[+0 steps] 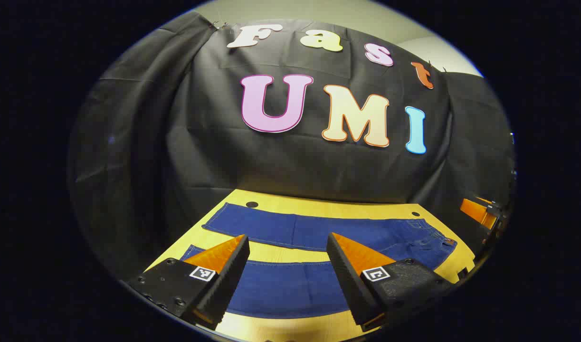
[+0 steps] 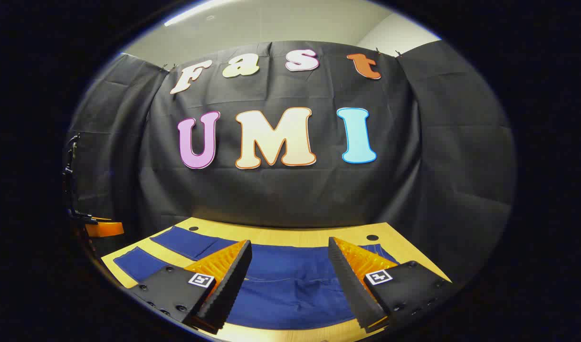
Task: Grasp the waist and the cuffs of the jeans and fold them to make the two legs overlap; first hold the waist and fold one-third of the jeans toward the cuffs, then hold the cuffs and fold the remaining one-third in the same direction to finish folding.
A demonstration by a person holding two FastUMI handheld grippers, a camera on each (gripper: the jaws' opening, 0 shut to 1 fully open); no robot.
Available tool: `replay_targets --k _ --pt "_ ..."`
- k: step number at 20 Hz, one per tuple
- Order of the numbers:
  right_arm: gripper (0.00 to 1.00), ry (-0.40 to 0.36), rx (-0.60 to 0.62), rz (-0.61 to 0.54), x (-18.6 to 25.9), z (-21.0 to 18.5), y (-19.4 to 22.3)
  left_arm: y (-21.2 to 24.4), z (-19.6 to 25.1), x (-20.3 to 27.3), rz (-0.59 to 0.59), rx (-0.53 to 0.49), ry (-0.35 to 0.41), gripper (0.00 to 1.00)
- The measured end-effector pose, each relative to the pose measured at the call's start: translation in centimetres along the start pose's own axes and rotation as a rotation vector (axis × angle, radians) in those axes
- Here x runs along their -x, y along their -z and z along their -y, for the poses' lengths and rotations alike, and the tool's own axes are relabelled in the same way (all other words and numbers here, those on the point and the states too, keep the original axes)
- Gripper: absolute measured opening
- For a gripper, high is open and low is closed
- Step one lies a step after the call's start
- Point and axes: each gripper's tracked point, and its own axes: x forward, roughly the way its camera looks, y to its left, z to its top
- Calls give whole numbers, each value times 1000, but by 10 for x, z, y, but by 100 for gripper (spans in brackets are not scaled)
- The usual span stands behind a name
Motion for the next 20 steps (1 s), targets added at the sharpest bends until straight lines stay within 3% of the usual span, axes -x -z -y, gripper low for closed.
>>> replay_targets --k 13,20 --pt "99 -4 36 -29 -5 6 6 12 1 -5 -23 28 -18 96" --pt "99 -3 54 -58 -1 4 16 27 -20 1 -58 64 -45 96"
